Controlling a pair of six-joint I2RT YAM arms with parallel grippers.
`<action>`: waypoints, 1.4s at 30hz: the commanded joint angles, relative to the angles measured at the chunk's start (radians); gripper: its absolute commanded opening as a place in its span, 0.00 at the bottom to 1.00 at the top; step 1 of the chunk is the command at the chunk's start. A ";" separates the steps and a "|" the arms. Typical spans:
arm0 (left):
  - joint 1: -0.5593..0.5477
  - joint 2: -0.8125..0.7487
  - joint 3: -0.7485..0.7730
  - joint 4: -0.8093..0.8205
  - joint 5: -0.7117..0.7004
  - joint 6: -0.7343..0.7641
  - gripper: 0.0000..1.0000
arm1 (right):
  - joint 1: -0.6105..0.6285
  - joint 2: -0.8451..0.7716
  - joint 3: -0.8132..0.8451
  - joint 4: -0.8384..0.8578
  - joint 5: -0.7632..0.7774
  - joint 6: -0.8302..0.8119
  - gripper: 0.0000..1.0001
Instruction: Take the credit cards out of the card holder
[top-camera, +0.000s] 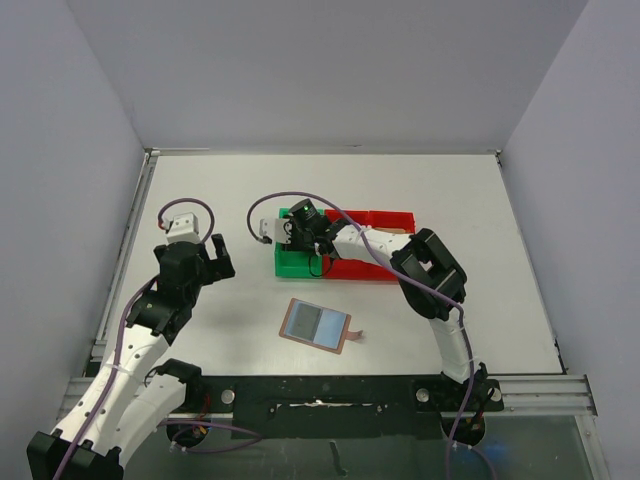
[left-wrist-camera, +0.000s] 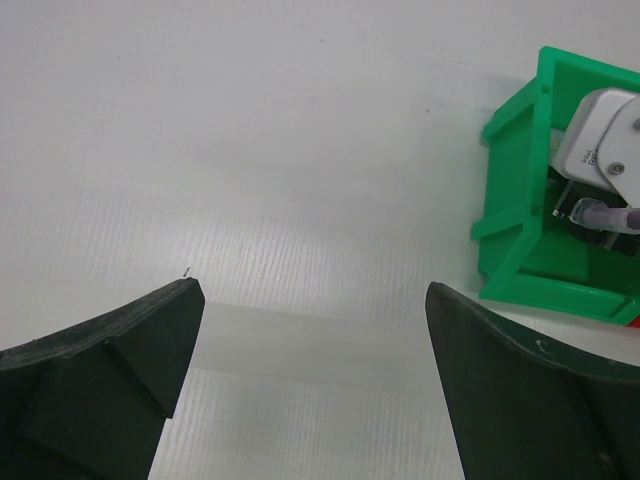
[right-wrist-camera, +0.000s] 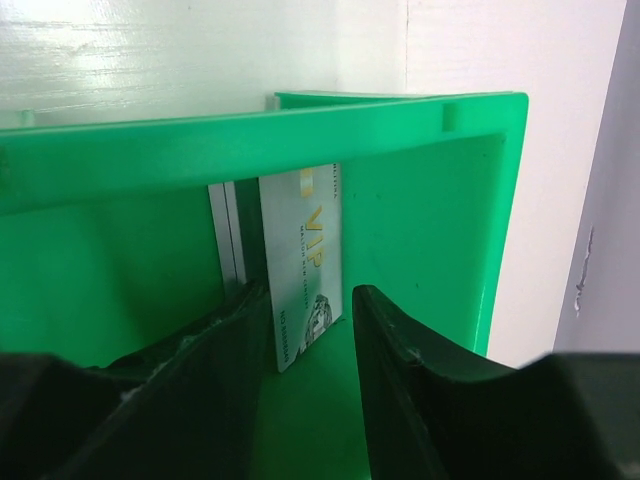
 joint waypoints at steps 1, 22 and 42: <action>0.002 -0.002 0.005 0.067 0.022 0.024 0.95 | -0.007 -0.020 0.032 0.038 0.042 0.042 0.41; 0.002 -0.014 0.005 0.065 0.025 0.029 0.95 | -0.001 -0.129 0.013 0.165 0.078 0.239 0.62; 0.002 0.030 0.011 0.057 0.001 0.012 0.95 | 0.031 -0.801 -0.490 0.024 0.307 1.301 0.98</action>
